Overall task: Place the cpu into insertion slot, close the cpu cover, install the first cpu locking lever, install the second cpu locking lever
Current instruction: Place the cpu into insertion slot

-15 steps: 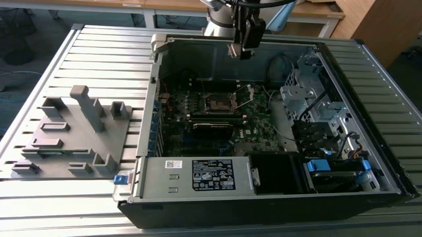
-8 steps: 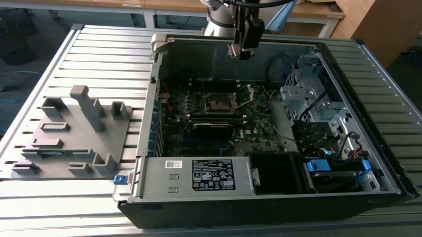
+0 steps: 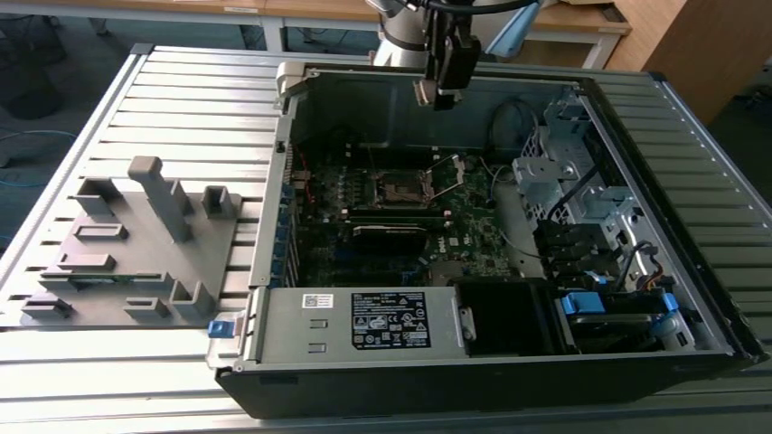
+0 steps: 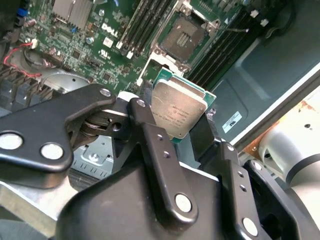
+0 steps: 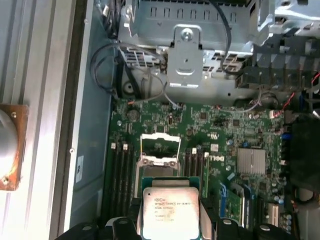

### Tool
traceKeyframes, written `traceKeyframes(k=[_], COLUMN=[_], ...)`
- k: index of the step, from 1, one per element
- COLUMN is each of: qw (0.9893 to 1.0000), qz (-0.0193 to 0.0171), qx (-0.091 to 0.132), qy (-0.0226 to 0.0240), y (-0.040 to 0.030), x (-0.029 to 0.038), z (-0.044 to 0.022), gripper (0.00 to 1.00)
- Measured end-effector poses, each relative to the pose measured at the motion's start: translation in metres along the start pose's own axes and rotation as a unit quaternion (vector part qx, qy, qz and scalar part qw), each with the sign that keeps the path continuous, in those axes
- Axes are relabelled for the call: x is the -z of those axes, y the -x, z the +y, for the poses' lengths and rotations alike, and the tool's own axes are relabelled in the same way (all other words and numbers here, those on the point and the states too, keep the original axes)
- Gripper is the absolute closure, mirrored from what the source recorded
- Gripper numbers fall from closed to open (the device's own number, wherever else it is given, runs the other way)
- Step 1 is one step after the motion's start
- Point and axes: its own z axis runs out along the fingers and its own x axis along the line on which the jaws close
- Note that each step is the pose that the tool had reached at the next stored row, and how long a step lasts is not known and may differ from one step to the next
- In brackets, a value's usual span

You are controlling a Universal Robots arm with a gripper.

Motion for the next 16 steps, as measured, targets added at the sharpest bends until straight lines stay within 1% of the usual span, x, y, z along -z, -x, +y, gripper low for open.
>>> traceKeyframes(k=[4,7,12,16], qw=[1.0,1.0,1.0,1.0], qz=[0.0,0.0,0.0,0.0], qx=[0.0,0.0,0.0,0.0], qy=[-0.0002,-0.0002,-0.0002,-0.0002], y=[0.0,0.0,0.0,0.0001], x=[-0.0002,-0.0026,-0.0032,-0.0073], z=[0.0,-0.0002,-0.0002,-0.0005], gripper=[0.46,0.46,0.46,0.46])
